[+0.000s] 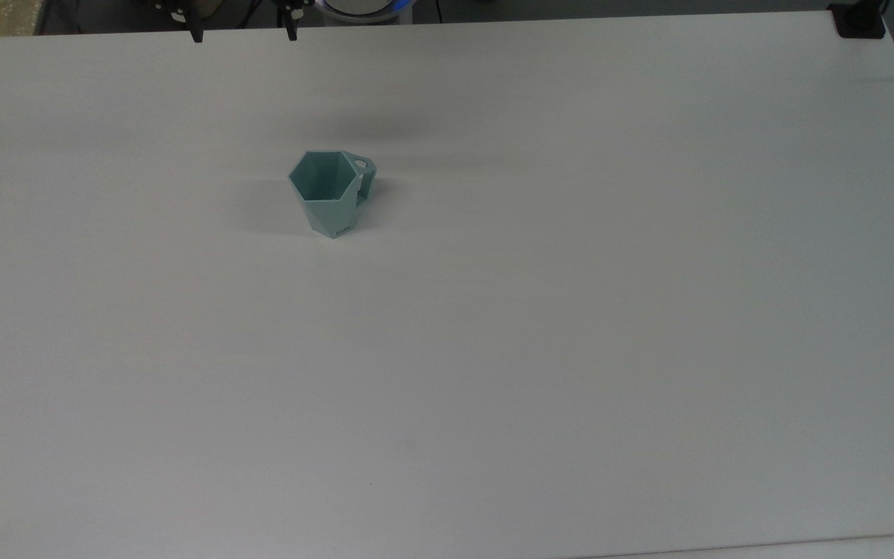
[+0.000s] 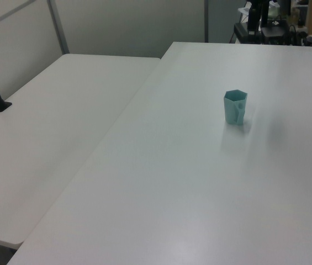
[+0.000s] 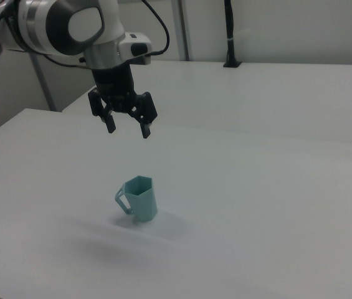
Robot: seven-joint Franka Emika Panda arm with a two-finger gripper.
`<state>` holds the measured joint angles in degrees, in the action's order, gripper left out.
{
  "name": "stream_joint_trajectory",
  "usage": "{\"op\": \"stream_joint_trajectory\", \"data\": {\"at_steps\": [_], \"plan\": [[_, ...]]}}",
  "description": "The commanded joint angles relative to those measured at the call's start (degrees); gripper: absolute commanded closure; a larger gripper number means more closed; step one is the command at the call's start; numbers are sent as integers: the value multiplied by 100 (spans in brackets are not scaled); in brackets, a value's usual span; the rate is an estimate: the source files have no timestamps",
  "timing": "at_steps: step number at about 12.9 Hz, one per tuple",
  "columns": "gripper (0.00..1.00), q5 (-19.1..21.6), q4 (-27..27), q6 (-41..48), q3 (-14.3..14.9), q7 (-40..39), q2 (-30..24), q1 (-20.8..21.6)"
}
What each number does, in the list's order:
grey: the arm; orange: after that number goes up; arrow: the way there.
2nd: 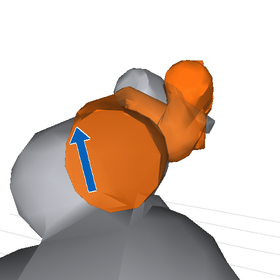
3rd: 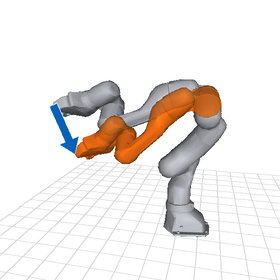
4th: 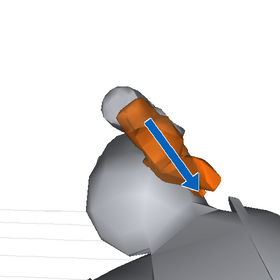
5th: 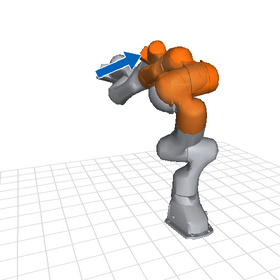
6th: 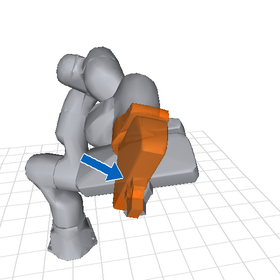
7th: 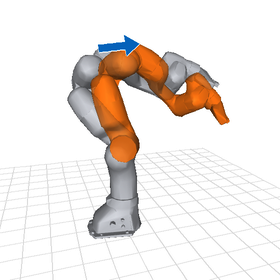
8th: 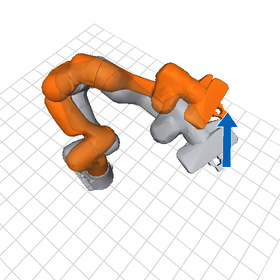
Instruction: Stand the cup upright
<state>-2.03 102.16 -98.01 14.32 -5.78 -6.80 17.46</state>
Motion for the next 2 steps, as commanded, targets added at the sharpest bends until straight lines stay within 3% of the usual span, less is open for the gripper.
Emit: {"op": "stream_joint_trajectory", "data": {"at_steps": [1, 2], "plan": [[0, 159, -117, 194, 54, 163, -5, 74], [0, 159, -117, 185, 54, 200, -5, 74]]}}
